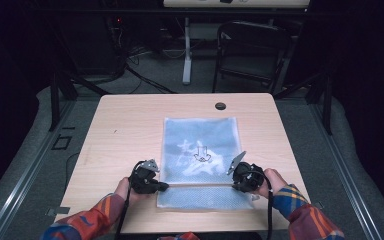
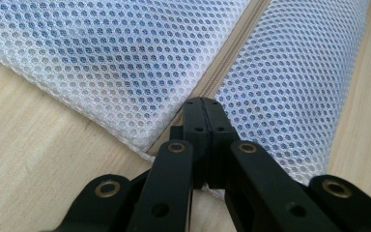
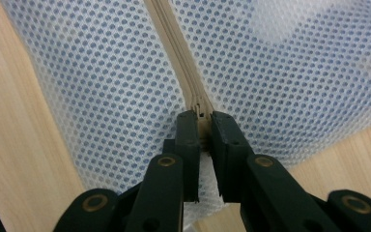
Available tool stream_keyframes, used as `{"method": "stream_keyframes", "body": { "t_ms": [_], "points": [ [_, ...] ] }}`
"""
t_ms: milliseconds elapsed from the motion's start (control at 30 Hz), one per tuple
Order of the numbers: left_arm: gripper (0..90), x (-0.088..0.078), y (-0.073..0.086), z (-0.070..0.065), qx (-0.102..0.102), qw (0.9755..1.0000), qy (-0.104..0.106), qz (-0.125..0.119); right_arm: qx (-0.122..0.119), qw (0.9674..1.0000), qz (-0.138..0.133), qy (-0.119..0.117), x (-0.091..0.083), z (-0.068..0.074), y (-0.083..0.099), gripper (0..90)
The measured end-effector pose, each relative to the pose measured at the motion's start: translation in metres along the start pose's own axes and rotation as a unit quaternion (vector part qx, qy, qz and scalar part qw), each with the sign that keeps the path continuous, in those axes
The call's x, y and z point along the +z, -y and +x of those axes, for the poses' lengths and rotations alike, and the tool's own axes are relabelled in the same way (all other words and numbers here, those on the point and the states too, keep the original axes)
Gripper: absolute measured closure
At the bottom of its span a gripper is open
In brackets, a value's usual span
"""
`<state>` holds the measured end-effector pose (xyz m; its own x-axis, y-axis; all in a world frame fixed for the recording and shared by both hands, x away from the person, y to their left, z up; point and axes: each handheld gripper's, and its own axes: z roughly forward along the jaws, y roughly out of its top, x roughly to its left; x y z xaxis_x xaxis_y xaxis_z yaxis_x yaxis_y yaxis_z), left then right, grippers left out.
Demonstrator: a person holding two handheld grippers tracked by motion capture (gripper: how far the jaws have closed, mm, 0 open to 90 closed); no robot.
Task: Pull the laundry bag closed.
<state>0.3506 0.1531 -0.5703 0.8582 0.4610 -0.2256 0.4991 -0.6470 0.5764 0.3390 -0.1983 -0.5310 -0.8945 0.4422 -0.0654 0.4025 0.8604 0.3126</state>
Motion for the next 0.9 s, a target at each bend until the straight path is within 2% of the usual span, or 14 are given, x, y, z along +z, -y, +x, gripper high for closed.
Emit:
{"method": "stream_keyframes", "body": {
  "t_ms": [467, 533, 767, 833, 900],
  "points": [
    [90.0, 0.000, -0.001, 0.000, 0.001, 1.0000, 0.001, 0.004, 0.006, 0.9999, 0.014, 0.005, -0.002, -0.004, 0.009, 82.8],
    [90.0, 0.001, -0.002, 0.000, 0.000, 1.0000, 0.001, 0.003, 0.009, 0.9999, 0.007, 0.003, -0.002, -0.005, 0.011, 82.9],
    [90.0, 0.001, -0.002, -0.001, 0.005, 1.0000, -0.001, 0.004, 0.007, 0.9996, 0.024, 0.011, -0.004, -0.004, 0.013, 82.8],
    [90.0, 0.001, -0.002, -0.001, 0.005, 1.0000, -0.002, 0.004, 0.011, 0.9998, 0.019, 0.006, -0.005, -0.006, 0.014, 82.8],
    [90.0, 0.001, -0.002, -0.002, 0.003, 1.0000, -0.005, 0.004, 0.011, 0.9995, 0.027, 0.015, -0.006, -0.005, 0.016, 82.8]
  ]
}}
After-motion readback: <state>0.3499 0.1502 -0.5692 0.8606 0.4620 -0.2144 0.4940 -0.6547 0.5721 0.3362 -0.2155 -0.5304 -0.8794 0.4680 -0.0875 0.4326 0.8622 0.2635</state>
